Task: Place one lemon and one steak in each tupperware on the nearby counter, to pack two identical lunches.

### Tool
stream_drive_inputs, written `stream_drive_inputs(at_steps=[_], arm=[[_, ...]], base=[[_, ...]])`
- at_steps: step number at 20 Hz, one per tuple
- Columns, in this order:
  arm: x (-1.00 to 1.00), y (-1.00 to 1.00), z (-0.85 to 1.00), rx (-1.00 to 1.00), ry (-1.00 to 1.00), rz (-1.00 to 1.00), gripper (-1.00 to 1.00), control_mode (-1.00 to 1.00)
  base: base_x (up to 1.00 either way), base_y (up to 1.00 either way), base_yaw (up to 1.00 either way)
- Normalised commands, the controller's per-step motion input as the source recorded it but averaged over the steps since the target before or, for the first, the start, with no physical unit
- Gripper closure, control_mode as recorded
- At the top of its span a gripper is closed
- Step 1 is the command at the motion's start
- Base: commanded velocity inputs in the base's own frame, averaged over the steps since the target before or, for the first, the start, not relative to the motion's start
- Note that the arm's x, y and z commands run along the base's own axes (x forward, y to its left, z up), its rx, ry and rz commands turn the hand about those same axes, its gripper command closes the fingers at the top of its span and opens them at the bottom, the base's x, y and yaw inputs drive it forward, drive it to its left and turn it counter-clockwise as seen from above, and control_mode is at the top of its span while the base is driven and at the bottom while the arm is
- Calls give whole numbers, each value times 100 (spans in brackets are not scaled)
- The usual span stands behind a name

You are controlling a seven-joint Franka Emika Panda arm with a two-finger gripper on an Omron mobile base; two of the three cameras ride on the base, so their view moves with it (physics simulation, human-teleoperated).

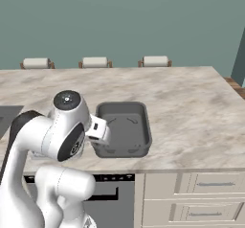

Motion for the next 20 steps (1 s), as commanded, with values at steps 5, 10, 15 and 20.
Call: stream_drive_inputs(at_steps=[5, 10, 15, 20], arm=[[-39, 3, 0, -10, -3, 0, -100, -100], [-21, 27, 0, -14, -4, -4, -100, -100], [-8, 35, 1, -16, -6, -7, -100, -100], [-14, 36, -2, -11, -20, -8, -100, -100]], base=[[0, 0, 0], [0, 0, 0], [0, 0, 0], [0, 0, 0]])
